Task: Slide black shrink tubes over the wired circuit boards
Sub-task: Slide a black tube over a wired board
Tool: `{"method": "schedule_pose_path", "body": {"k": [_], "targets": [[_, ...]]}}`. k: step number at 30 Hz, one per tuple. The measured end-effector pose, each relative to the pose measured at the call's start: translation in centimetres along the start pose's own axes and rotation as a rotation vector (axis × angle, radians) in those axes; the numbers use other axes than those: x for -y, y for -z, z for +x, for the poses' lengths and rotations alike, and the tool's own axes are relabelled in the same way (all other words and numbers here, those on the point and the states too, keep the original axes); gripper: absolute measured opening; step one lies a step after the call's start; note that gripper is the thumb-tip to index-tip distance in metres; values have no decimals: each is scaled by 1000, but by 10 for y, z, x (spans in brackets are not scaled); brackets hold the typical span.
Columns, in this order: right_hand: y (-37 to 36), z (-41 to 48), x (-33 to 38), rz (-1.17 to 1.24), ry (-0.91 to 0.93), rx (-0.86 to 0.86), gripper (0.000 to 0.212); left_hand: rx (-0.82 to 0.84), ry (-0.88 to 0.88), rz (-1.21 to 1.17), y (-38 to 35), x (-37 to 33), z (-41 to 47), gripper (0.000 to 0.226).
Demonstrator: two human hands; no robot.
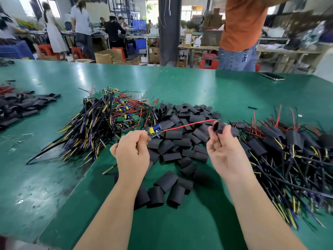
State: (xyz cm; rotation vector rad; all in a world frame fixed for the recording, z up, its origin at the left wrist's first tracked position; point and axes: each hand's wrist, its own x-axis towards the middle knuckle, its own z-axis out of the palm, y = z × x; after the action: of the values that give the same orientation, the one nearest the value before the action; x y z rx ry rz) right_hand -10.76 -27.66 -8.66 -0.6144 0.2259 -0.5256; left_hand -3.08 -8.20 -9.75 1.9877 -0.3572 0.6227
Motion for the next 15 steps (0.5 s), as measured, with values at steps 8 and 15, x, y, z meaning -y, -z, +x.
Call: {"method": "schedule_pose_path", "body": {"k": [8,15], "targets": [[-1,0,3,204,-6,26,43,0,-14,-50,1,-5,0,22],[-18,-15,-9,-191,36,227,24,79,-73,24,-7,-3,-6,24]]}}
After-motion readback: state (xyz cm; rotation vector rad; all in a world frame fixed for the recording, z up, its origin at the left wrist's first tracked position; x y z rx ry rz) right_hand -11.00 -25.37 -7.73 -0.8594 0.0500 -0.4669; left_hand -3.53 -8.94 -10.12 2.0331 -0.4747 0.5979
